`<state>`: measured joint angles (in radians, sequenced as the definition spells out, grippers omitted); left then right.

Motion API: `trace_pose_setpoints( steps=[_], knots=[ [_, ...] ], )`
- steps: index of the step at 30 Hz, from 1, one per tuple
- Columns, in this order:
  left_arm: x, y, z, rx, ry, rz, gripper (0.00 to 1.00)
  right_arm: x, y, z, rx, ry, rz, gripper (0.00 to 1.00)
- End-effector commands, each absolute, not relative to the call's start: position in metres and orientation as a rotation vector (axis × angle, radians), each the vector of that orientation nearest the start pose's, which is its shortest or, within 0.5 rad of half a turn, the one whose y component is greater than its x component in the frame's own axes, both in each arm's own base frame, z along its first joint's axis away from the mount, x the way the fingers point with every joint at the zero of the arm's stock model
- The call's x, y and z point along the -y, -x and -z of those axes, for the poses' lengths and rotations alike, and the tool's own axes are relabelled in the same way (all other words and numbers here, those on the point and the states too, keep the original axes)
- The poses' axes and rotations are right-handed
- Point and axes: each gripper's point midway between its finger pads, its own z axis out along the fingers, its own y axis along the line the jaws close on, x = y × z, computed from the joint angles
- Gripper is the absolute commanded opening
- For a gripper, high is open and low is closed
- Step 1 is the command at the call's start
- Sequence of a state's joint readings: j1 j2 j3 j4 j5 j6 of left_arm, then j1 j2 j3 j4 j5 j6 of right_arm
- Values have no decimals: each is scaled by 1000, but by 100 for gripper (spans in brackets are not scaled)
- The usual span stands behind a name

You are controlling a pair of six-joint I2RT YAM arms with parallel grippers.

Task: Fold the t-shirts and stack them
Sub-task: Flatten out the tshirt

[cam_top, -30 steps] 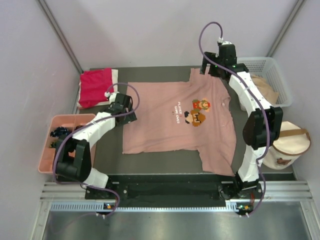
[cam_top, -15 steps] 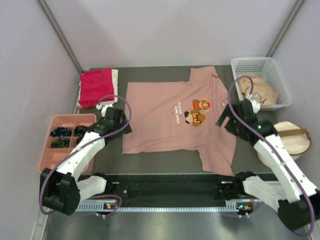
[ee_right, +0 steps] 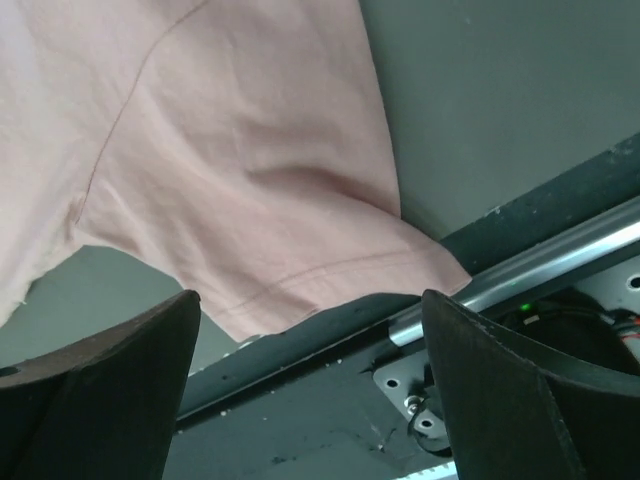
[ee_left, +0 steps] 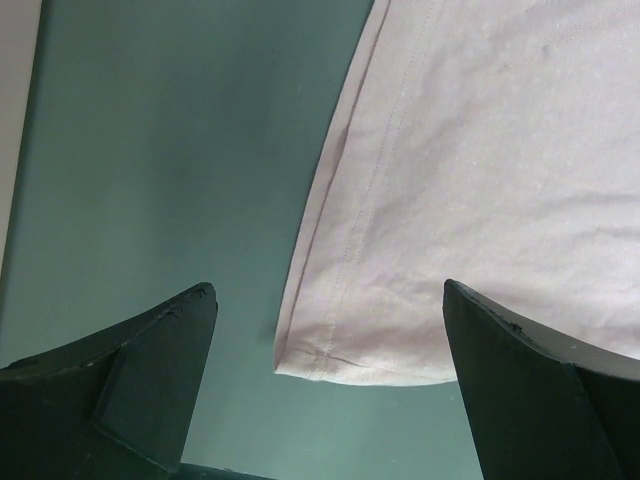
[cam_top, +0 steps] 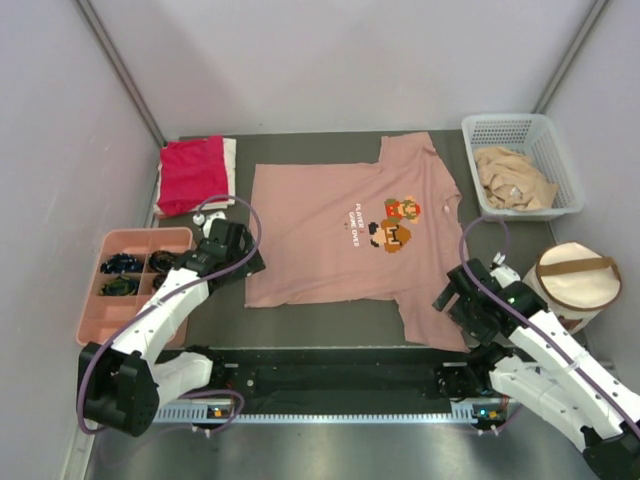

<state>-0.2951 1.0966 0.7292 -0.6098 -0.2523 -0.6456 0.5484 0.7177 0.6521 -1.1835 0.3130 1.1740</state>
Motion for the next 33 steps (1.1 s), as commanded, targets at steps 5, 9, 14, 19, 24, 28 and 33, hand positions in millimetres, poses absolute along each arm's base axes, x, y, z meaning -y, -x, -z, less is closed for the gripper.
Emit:
trace_pose_setpoints(
  steps=[5, 9, 14, 19, 24, 28, 33],
  knots=[
    [58, -254, -89, -2441, 537, 81, 99, -43, -95, -62, -2526, -1093, -22, 81],
    [58, -253, -87, -2448, 538, 81, 99, -44, -87, -52, -2558, -1117, -1, 69],
    [57, -251, -83, -2445, 541, 77, 99, -42, -95, -53, -2573, -1056, 85, 70],
    [57, -249, -78, -2456, 537, 75, 99, -42, -114, -69, -2577, -958, 192, 71],
    [59, -252, -78, -2447, 542, 89, 99, -45, -124, -71, -2588, -917, 227, 73],
    [59, -254, -78, -2447, 542, 89, 99, -48, -126, -63, -2620, -888, 257, 74],
    [58, -255, -77, -2451, 537, 74, 99, -54, -124, -49, -2656, -890, 233, 72]
  ],
)
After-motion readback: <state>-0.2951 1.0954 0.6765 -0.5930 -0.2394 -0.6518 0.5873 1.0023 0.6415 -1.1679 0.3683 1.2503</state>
